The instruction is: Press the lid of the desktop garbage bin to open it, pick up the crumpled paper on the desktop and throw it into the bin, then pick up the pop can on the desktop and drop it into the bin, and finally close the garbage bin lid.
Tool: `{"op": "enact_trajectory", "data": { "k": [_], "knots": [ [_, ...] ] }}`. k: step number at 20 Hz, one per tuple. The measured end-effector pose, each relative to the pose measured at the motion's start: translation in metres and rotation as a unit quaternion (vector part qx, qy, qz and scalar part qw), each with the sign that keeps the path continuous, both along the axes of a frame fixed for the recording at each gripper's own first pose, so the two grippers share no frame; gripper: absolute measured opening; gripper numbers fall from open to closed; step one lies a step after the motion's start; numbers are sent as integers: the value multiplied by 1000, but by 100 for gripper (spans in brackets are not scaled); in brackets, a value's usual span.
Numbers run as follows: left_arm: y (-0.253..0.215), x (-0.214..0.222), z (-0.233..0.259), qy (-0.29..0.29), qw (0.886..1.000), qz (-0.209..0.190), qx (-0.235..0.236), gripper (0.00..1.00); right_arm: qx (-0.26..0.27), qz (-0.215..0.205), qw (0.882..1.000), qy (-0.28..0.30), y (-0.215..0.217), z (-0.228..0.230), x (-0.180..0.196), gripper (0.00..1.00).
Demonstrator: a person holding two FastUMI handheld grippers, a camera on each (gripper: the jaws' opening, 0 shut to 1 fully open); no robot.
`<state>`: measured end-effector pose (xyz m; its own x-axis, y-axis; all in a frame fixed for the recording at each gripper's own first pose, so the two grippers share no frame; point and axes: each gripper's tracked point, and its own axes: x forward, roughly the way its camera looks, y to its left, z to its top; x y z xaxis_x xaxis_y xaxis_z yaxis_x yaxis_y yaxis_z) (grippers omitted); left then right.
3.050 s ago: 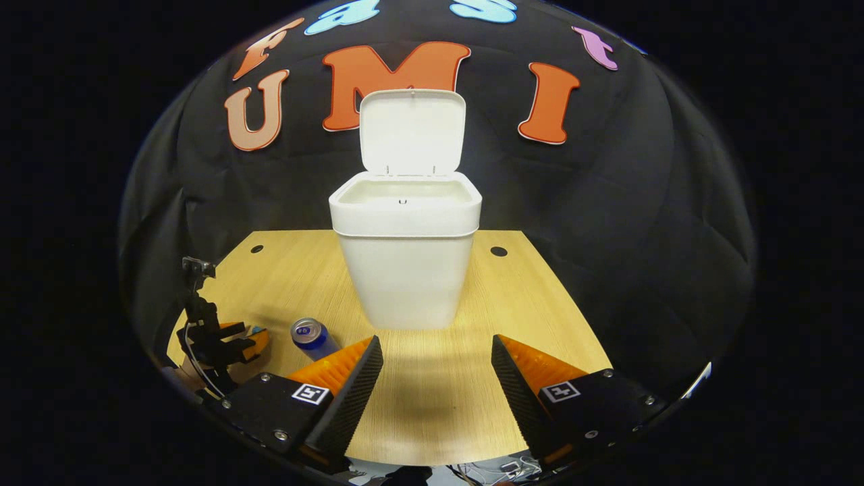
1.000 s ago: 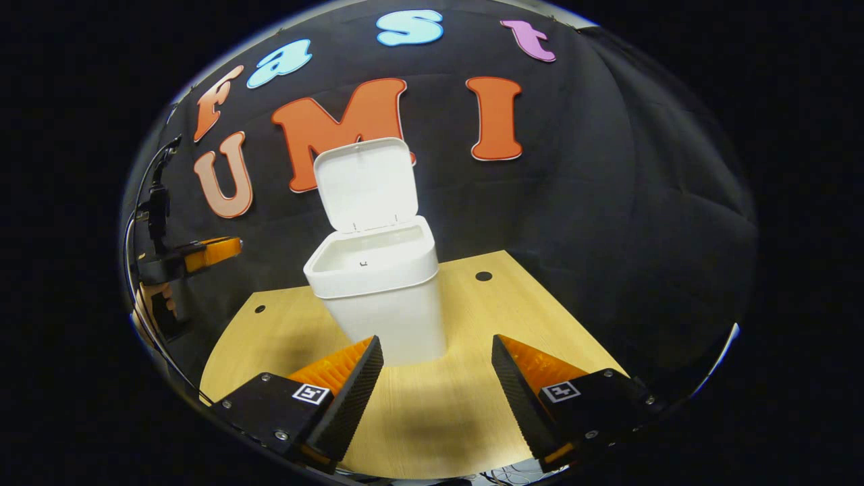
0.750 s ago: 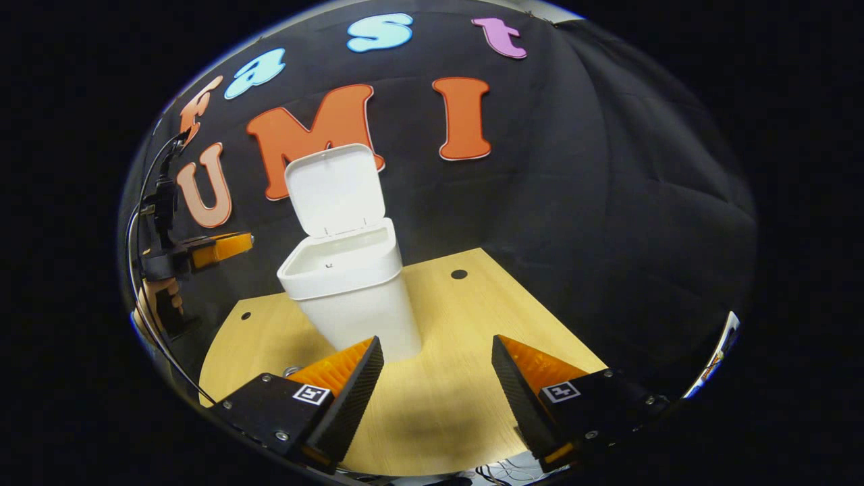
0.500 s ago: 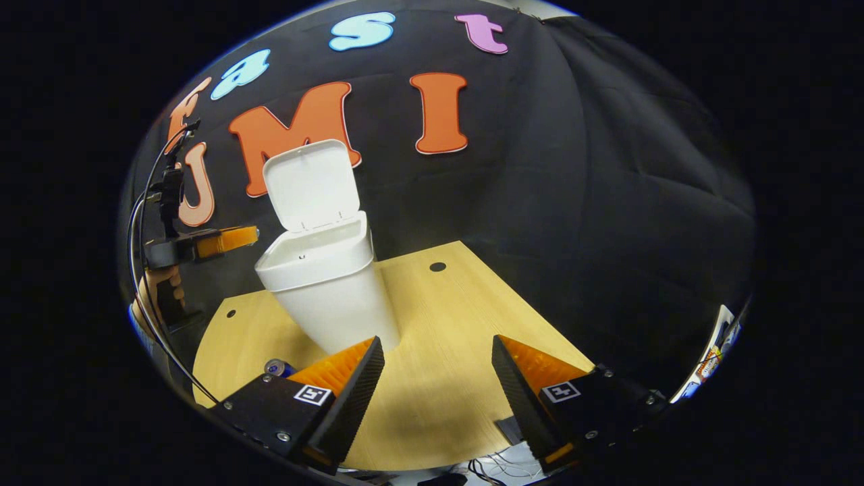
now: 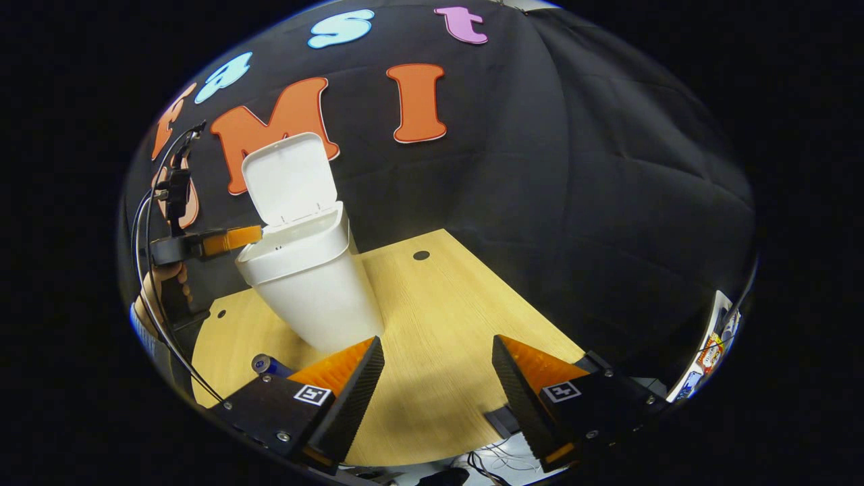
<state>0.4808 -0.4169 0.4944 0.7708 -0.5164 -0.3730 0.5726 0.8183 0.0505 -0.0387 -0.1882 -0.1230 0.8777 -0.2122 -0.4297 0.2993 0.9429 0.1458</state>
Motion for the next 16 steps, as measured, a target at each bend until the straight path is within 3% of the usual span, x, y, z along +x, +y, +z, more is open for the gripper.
{"op": "enact_trajectory", "data": {
  "k": [7, 8, 11, 16],
  "knots": [
    [1, 5, -2, 1, 1000, 5, -11, 31, 1, 7, 1000, -2, 8, -2, 7, 98],
    [1, 3, -1, 1, 1000, 3, -14, 41, 3, 8, 1000, -1, 9, -3, 8, 98],
    [7, 6, 4, -9, 1000, 12, -16, 87, 2, 12, 1000, 0, 13, -5, 12, 98],
    [33, 7, 14, -25, 999, 43, -20, 100, -3, 29, 1000, 0, 28, -4, 20, 98]
  ]
}}
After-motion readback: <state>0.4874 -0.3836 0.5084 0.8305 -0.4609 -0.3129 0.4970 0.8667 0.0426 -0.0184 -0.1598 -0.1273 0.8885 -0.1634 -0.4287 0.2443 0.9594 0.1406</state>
